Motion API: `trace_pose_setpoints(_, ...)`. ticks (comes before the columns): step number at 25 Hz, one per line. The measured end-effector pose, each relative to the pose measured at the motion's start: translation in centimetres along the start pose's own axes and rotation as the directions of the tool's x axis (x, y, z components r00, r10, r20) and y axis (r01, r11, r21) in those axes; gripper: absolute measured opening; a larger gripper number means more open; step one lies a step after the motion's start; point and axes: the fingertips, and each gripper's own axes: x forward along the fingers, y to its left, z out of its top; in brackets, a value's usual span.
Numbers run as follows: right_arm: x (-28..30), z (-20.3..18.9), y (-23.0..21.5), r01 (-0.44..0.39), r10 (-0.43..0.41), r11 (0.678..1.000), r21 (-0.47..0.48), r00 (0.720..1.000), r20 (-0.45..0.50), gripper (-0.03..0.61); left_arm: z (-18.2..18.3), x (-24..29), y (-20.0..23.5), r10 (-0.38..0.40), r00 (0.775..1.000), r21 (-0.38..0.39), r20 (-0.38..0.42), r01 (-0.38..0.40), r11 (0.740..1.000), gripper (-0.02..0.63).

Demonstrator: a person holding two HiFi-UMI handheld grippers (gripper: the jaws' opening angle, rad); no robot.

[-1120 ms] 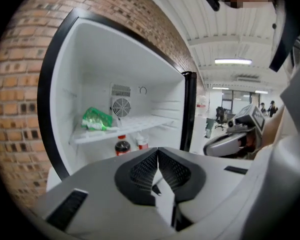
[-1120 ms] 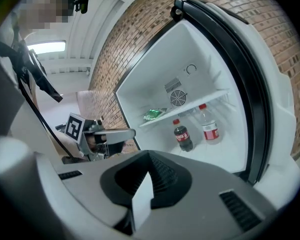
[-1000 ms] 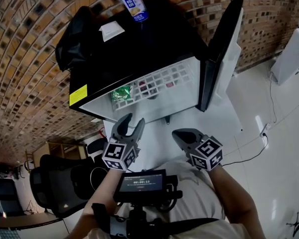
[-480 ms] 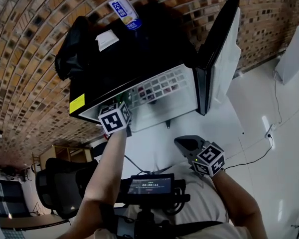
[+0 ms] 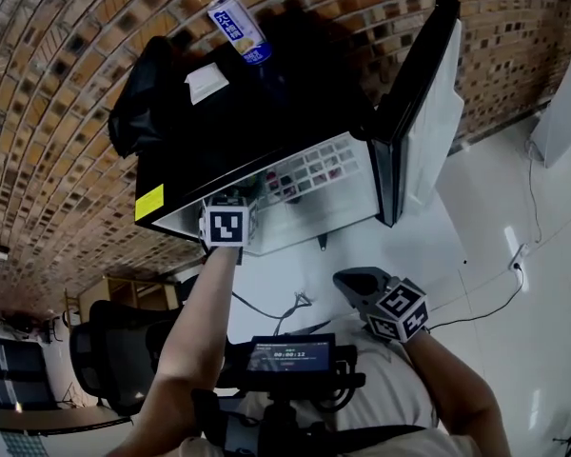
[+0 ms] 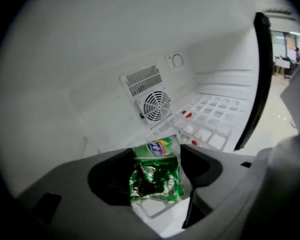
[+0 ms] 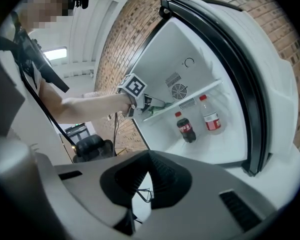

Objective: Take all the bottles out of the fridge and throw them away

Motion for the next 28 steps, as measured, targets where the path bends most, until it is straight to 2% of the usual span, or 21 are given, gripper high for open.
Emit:
trace_pose_setpoints(1,0.2,0.0,0.1,-0.004,0.004,1.000,0.000,1.000,-0.001,0.003,0.5,-1.0,-0.9,-0.006,0.999,0.052,0.041,0.004,0.999,0.280)
trace_pose_setpoints(2,0.4,0.1,0.1,-0.007,0.007,1.000,0.001,1.000,-0.002,0.004,0.7,-2.0,-1.5,-0.009,0.996,0.099,0.083,0.001,0.995,0.152)
trace_pose_setpoints(4,0.8,0.0,0.3,-0.015,0.015,1.000,0.005,1.000,-0.011,0.003,0.6,-3.6,-2.3,-0.012,0.989,0.157,0.144,-0.011,0.988,0.128)
trace_pose_setpoints(7,1.3,-0.8,0.6,-0.027,0.028,1.000,0.011,0.999,-0.042,0.004,0.5,-5.4,-2.7,-0.011,0.979,0.169,0.206,-0.024,0.985,0.099)
trace_pose_setpoints(10,2.3,-1.5,1.4,-0.045,0.046,0.999,0.011,0.997,-0.066,0.003,0.4,-7.5,-2.0,-0.007,0.963,0.104,0.271,-0.022,0.994,0.078)
trace_pose_setpoints(12,2.9,-1.7,1.9,-0.056,0.057,0.998,0.009,0.995,-0.080,0.003,-0.1,-8.7,-1.3,-0.021,0.950,0.039,0.313,0.009,0.999,0.069)
trace_pose_setpoints(16,3.8,-2.1,2.3,-0.065,0.065,0.998,0.007,0.993,-0.102,0.003,-1.4,-10.9,-1.6,-0.130,0.904,-0.053,0.408,0.165,0.985,0.066)
trace_pose_setpoints(18,4.1,-2.2,2.5,-0.066,0.067,0.998,0.007,0.992,-0.109,0.003,-2.7,-11.8,-2.3,-0.182,0.875,-0.062,0.449,0.234,0.970,0.066)
trace_pose_setpoints(22,4.7,-2.2,2.8,-0.073,0.073,0.997,0.002,0.990,-0.119,0.003,-5.5,-13.8,-4.5,-0.269,0.826,-0.024,0.496,0.322,0.946,0.066)
trace_pose_setpoints(25,5.1,-2.2,3.0,-0.078,0.077,0.997,-0.004,0.989,-0.126,0.003,-9.2,-14.0,-6.0,-0.314,0.820,-0.074,0.479,0.394,0.916,0.066)
trace_pose_setpoints(28,5.3,-2.4,3.2,-0.083,0.081,0.997,-0.009,0.987,-0.136,0.003,-13.2,-13.6,-6.5,-0.321,0.830,-0.156,0.456,0.430,0.889,0.066)
